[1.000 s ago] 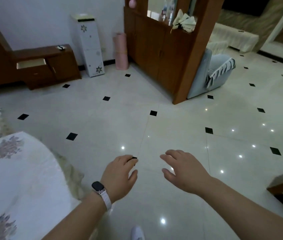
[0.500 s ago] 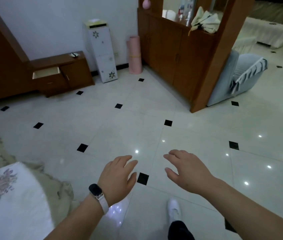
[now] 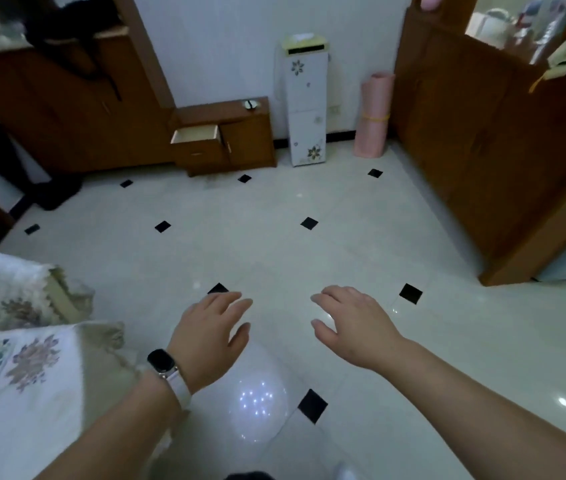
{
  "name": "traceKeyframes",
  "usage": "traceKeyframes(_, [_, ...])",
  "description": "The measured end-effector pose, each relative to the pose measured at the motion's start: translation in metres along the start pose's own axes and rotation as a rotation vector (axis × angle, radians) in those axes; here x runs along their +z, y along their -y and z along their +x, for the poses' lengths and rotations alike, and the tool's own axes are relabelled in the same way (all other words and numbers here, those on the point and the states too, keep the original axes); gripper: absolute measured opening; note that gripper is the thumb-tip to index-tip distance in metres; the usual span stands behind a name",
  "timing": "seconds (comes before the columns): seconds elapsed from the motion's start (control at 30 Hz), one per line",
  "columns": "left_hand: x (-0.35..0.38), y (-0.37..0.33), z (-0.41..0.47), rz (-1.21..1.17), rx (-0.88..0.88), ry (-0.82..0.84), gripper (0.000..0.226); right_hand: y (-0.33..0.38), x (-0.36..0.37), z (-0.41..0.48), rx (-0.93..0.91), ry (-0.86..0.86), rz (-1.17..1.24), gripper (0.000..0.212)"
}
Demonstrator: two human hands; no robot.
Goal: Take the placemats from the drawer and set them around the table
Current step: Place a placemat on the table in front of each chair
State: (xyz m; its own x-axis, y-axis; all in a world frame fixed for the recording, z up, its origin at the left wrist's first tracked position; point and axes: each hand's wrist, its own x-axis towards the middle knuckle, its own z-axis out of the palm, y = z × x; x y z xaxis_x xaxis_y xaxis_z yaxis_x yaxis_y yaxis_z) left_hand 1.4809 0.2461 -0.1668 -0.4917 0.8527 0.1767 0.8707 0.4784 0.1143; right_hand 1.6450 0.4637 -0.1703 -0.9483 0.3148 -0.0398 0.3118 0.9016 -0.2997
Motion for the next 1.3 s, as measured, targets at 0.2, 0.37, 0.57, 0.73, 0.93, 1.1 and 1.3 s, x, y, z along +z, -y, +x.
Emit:
traceKeyframes(0.2, [-0.007,0.065,0.009,0.024,-0.240,-0.056,0.041,0.046,0.005,0.106,-0.254,0.068,0.015,0.065])
traceKeyframes(0.37, [0.017,0.140,0.006,0.019,-0.396,-0.049,0.043,0.089,0.026,0.196,-0.382,0.123,-0.021,0.066])
traceKeyframes(0.57, [0.041,0.263,0.033,-0.089,-0.532,-0.067,0.041,0.151,0.048,0.316,-0.424,0.196,-0.106,0.061])
traceKeyframes(0.73, [0.022,0.363,0.061,-0.080,-0.554,-0.142,0.038,0.212,0.042,0.408,-0.463,0.179,-0.140,0.058])
traceKeyframes(0.93, [-0.005,0.442,0.056,-0.045,-0.671,-0.235,0.041,0.297,0.053,0.492,-0.597,0.197,-0.135,0.059])
traceKeyframes(1.1, [-0.001,0.486,0.031,-0.042,-0.826,-0.261,0.041,0.359,0.077,0.553,-0.740,0.259,-0.142,0.052])
traceKeyframes(1.3, [0.002,0.539,0.024,-0.001,-1.010,-0.285,0.040,0.415,0.115,0.629,-0.896,0.355,-0.135,0.067])
